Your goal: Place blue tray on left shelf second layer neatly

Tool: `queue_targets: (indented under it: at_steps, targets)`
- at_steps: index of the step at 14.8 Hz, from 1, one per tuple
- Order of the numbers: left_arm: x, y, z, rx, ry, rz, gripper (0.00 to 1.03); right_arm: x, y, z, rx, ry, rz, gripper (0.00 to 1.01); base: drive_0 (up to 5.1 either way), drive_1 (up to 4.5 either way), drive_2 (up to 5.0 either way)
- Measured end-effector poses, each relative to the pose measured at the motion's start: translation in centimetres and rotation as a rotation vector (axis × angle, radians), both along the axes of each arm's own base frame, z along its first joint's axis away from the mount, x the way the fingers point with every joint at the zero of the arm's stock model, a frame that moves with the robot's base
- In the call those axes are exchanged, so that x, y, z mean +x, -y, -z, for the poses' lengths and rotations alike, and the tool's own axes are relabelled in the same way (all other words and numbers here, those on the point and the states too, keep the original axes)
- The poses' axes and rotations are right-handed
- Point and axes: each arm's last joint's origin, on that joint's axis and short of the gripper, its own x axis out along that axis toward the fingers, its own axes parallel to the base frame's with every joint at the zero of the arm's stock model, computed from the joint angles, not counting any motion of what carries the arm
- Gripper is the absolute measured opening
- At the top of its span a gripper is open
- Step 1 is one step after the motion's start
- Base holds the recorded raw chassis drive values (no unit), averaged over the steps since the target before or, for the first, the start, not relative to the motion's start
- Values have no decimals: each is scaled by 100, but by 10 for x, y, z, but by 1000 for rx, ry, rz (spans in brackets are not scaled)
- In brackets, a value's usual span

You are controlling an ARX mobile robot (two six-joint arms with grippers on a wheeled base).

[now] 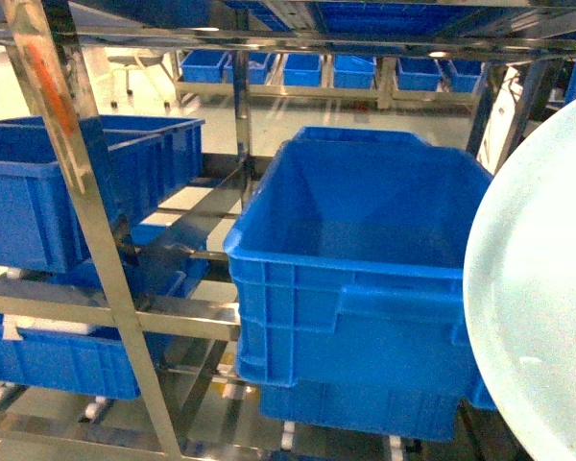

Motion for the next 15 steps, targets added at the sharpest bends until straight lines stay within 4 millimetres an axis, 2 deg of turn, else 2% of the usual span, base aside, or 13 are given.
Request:
queue_targets:
  at_steps: [3, 7, 9, 13, 15]
  targets:
    - [0, 0, 0, 0, -1, 0, 98, 0, 0, 0, 0, 1, 5, 2, -38, 305, -382]
    - [0, 0, 0, 0, -2, 2, 98, 0, 0, 0, 0, -1, 5, 2, 0, 0, 0]
    - [0, 0, 0, 0, -2, 0, 98, 0, 0, 0, 0, -2, 4, 2, 342, 95, -420]
    - [0, 0, 0, 0, 2, 3, 98, 0, 0, 1, 0, -5, 5, 2, 5, 418, -408]
    - [0, 0, -1, 0, 6, 2, 98, 0, 0, 1, -1, -6, 5, 2, 0, 0, 0]
